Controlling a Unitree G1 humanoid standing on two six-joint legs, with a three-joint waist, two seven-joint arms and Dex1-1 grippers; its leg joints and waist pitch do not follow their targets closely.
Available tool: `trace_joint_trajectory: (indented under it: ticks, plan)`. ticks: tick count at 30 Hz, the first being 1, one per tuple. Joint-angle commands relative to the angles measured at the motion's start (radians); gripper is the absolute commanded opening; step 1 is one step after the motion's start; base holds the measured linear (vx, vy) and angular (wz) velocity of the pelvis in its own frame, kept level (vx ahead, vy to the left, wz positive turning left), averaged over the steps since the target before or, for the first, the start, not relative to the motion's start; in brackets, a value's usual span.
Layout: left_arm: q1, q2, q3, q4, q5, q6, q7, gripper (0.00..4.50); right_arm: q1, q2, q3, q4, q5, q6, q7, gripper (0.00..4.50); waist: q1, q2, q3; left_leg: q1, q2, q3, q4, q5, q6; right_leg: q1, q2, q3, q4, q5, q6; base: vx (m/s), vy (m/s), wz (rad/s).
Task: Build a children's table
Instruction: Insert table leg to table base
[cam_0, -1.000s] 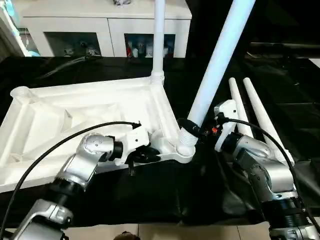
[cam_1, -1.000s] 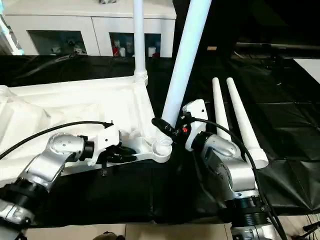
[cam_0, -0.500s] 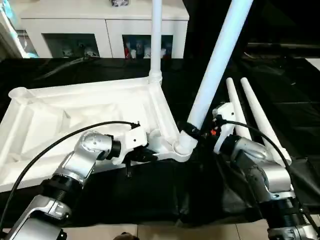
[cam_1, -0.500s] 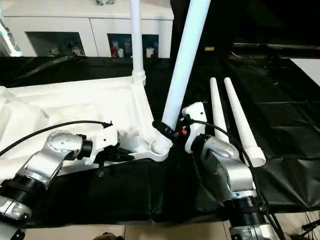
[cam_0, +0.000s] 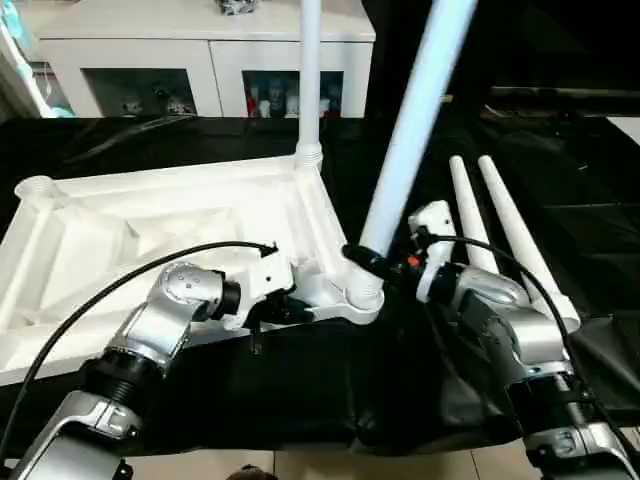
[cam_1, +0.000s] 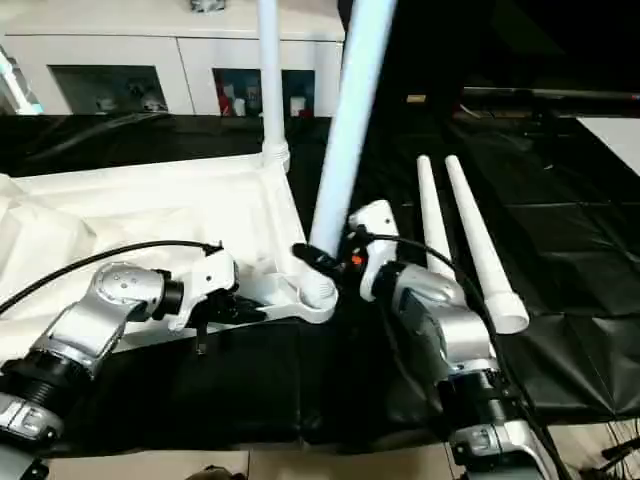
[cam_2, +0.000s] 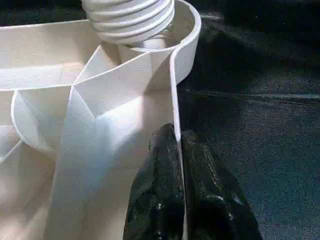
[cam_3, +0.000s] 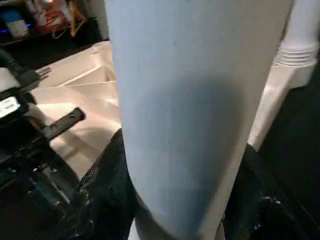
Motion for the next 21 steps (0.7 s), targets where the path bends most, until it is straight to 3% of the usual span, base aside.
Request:
trace_joint_trajectory:
  ticks: [1,3,8,21]
  plan:
    - [0.007,-0.003,-0.023,0.031,0.022,0.005,0.015,0.0,-0.004,-0.007,0.035,0.033,-0.026,0.013,0.03,1.86,-0.001,-0.008,-0.066,0.03,0.074,-0.026,-0.074,-0.179,0.037,0.03,-0.086,0.034,-0.069,-0.054,-0.26,0.0,0.0,0.0]
    - [0.006,-0.002,-0.023,0.031,0.024,0.001,0.019,0.0,-0.008,-0.009,0.037,0.037,-0.027,0.017,0.035,1.86,0.0,-0.005,-0.065,0.032,0.075,-0.027,-0.076,-0.191,0.034,0.028,-0.088,0.035,-0.071,-0.077,-0.253,0.0,0.0,0.0]
    - [0.009,0.006,-0.027,0.023,0.028,0.001,0.024,0.0,-0.02,-0.038,0.054,0.055,-0.046,0.035,0.063,1.86,-0.001,-0.008,-0.062,0.036,0.076,-0.029,-0.082,-0.24,0.008,0.025,-0.087,0.036,-0.076,-0.145,-0.24,0.0,0.0,0.0]
    - [0.002,0.012,-0.032,0.034,0.03,-0.009,0.025,0.0,-0.023,-0.063,0.059,0.083,-0.033,0.101,0.125,1.86,0.001,-0.009,-0.063,0.036,0.076,-0.029,-0.081,-0.24,0.009,0.025,-0.086,0.036,-0.077,-0.128,-0.247,0.0,0.0,0.0]
